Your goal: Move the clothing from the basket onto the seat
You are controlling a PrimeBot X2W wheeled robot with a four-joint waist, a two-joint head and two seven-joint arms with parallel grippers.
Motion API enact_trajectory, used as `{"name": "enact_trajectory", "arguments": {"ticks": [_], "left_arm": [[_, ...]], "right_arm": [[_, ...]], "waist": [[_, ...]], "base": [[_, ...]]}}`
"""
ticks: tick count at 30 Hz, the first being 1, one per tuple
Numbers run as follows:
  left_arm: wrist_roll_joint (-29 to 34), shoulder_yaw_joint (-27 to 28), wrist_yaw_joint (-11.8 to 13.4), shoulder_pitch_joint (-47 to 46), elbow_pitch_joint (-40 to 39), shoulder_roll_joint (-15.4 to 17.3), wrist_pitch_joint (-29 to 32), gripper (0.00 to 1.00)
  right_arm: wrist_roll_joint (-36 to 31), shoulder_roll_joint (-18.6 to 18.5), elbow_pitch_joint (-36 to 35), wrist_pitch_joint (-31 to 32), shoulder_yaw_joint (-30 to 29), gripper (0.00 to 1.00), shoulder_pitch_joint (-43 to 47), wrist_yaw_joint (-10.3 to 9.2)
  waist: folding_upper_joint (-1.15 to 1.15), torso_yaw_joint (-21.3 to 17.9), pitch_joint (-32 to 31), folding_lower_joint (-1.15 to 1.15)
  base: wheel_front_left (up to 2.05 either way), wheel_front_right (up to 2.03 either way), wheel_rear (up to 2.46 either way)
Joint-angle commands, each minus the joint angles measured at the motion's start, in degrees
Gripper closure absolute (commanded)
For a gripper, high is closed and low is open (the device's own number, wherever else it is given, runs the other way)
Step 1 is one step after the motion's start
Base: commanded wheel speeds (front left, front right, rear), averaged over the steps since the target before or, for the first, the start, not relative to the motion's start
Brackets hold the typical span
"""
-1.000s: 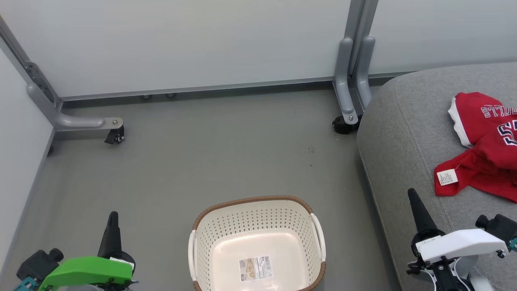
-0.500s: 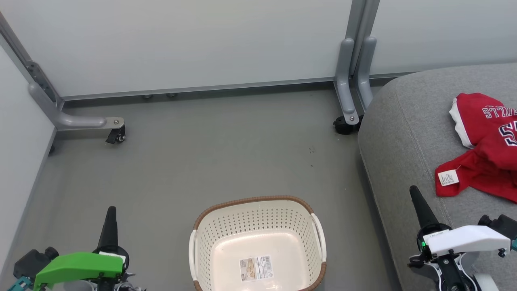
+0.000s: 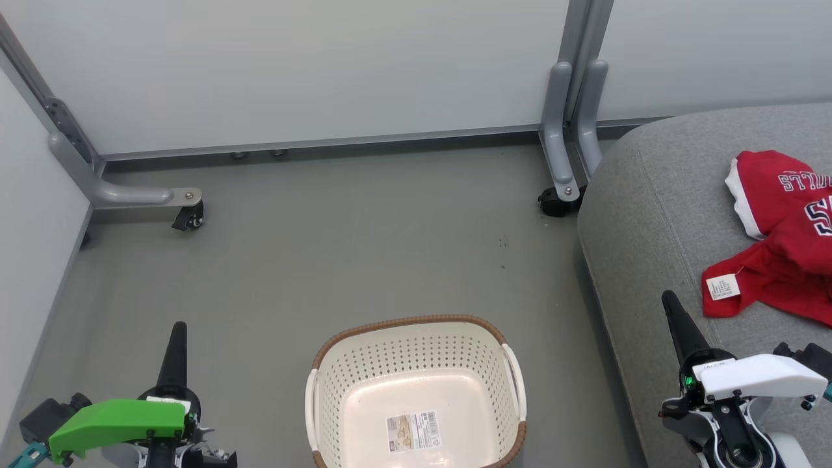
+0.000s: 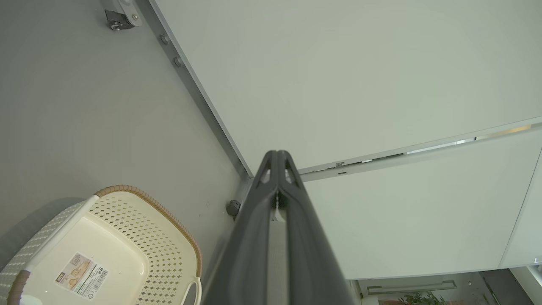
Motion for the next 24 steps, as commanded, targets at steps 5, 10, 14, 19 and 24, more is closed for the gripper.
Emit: {"name": "enact_trajectory", "arguments": {"ticks": [5, 10, 14, 19, 24], "left_arm": [[-3.3, 0.7, -0.6, -1.8, -0.2, 0.0, 0.8, 1.0], [-5.7, 1.0, -0.7, -1.9, -0.2, -0.2, 1.5, 1.0], [-7.4, 1.2, -0.9, -2.3, -0.2, -0.2, 1.9, 1.0], [-9.6, 1.5, -1.0, -2.5, -0.1, -0.3, 2.5, 1.0], [-11.6, 1.8, -1.2, -2.9, -0.1, -0.4, 3.1, 1.0]], "right_arm": [[3.3, -0.3, 0.5, 0.6, -0.5, 1.0, -1.4, 0.03], [5.6, -0.2, 1.0, 1.0, -0.8, 1.0, -1.8, 0.03], [7.3, -0.2, 1.4, 1.3, -1.0, 1.0, -2.1, 0.02], [9.4, -0.1, 1.8, 1.6, -1.3, 1.0, -2.6, 0.03], [11.4, -0.1, 2.3, 1.9, -1.6, 1.0, -2.9, 0.03]], "waist": [[0.0, 0.1, 0.0, 0.0], [0.0, 0.2, 0.0, 0.0], [0.0, 0.2, 0.0, 0.0], [0.0, 0.3, -0.1, 0.0], [0.0, 0.4, -0.1, 0.0]], "base": [[0.0, 0.0, 0.0], [0.0, 0.0, 0.0], [0.0, 0.0, 0.0], [0.0, 0.0, 0.0], [0.0, 0.0, 0.0]]}}
